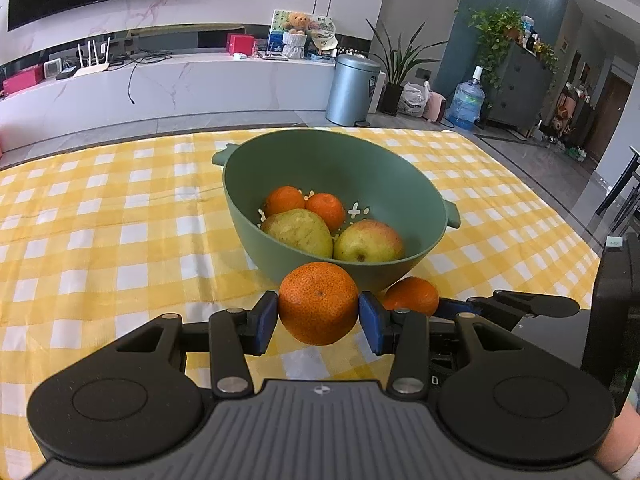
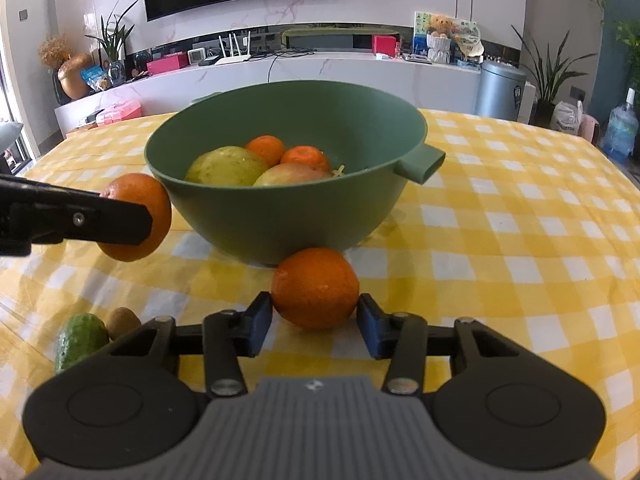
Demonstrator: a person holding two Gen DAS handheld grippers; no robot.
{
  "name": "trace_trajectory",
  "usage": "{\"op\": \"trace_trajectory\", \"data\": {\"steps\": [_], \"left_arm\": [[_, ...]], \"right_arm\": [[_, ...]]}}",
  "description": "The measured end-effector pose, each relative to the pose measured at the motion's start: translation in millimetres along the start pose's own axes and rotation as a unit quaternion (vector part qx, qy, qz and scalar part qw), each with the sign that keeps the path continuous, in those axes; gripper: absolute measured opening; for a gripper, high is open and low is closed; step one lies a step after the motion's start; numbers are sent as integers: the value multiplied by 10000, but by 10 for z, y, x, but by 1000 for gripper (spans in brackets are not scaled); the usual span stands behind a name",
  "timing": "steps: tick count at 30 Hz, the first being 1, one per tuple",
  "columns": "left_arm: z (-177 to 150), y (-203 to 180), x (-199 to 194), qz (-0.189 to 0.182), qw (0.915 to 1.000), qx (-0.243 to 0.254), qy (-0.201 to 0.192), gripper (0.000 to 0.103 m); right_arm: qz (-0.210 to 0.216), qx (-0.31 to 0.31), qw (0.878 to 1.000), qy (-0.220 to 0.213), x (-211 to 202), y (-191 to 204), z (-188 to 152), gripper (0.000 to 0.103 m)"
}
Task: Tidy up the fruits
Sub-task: 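Carry both held oranges over the green colander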
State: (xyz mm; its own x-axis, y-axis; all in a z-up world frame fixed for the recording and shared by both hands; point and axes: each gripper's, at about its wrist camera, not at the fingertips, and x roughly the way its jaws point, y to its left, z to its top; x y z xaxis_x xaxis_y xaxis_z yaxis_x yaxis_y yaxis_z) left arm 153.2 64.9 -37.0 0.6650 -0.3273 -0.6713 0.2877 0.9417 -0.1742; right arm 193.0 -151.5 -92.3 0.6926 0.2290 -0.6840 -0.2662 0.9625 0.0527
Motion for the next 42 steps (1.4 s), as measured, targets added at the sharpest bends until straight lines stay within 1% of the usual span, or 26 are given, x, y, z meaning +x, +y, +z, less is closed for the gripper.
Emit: {"op": "trace_trajectory", "data": {"steps": [3,6,9,14,20,26,31,33,36,38,42], "left_arm": [[17,-11,-34,-33,10000,26,-53,50],[45,-9,-64,-92,9999,33,-96,50],[77,-22,-120,-121,9997,13,-193,50],[130,-74,-218,-149,9989,69,-446,50],[247,-136,-197,-102,9977,226,-630,50],[411,-102,-116,-171,9966,147,-797,50],[573,86,-52,-168,9961,-198,-847,50],[640,173,-28,-196,9952,-383,-877,50],[713,239,32,-287,9944,-523,-876,50],[748,239,106,-292,9949,-503,-827,50],[780,207,276,-152,9973,-382,-615,50]], "right_arm": [[0,-16,10000,0,-20,8,-10,42],[109,78,9999,44,-65,-17,-29,42],[134,23,9999,43,-147,7,-46,42],[218,-188,9995,-142,-392,65,-56,42],[336,-406,9976,-452,-667,121,-9,41],[373,-470,9952,-773,-844,82,205,41],[403,-467,9944,-862,-857,-39,473,41],[438,-418,9945,-860,-833,-93,584,41],[516,-357,9947,-810,-758,-155,748,41],[544,-355,9952,-732,-680,-176,859,41],[549,-443,9963,-491,-474,-204,1038,41]]}}
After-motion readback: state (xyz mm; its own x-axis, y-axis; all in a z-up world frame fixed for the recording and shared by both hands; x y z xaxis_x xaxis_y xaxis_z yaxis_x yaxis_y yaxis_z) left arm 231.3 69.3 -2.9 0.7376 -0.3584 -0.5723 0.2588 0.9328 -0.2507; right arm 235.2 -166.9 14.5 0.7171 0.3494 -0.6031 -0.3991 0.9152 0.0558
